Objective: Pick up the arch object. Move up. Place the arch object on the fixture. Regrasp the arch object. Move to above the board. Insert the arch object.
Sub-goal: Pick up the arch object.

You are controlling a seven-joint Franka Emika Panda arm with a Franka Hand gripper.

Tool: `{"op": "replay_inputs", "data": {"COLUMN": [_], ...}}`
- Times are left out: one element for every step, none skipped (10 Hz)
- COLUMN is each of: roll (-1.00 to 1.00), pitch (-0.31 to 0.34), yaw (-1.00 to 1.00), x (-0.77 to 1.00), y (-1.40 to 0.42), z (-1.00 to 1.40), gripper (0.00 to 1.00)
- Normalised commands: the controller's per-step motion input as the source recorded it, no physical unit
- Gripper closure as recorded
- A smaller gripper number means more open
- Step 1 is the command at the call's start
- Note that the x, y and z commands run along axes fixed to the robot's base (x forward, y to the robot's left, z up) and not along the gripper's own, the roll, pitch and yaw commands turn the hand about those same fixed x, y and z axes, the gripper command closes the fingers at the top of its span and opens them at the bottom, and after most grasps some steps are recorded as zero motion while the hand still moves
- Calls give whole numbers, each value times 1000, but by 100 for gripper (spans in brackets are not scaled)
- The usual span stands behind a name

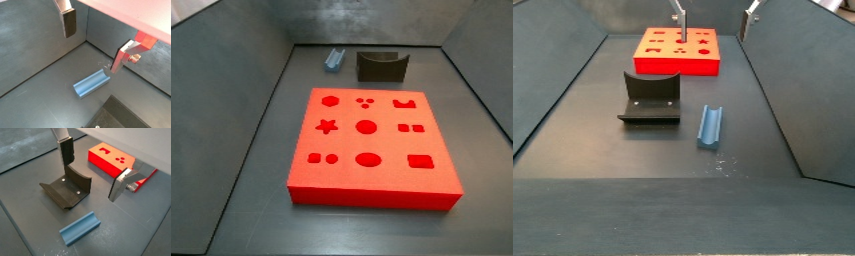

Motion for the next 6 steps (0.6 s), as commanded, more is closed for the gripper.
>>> {"op": "replay_inputs", "data": {"roll": [-14, 0, 0, 0, 0, 1], "pitch": [-26, -137, -94, -51, -7, 0], "yaw": [0, 0, 63, 100, 83, 0], "x": [63, 0, -54, 0, 123, 334], "y": [0, 257, 283, 271, 223, 49], "z": [-200, -871, -1000, -1000, -1000, -1000], "gripper": [0, 0, 0, 0, 0, 0]}}
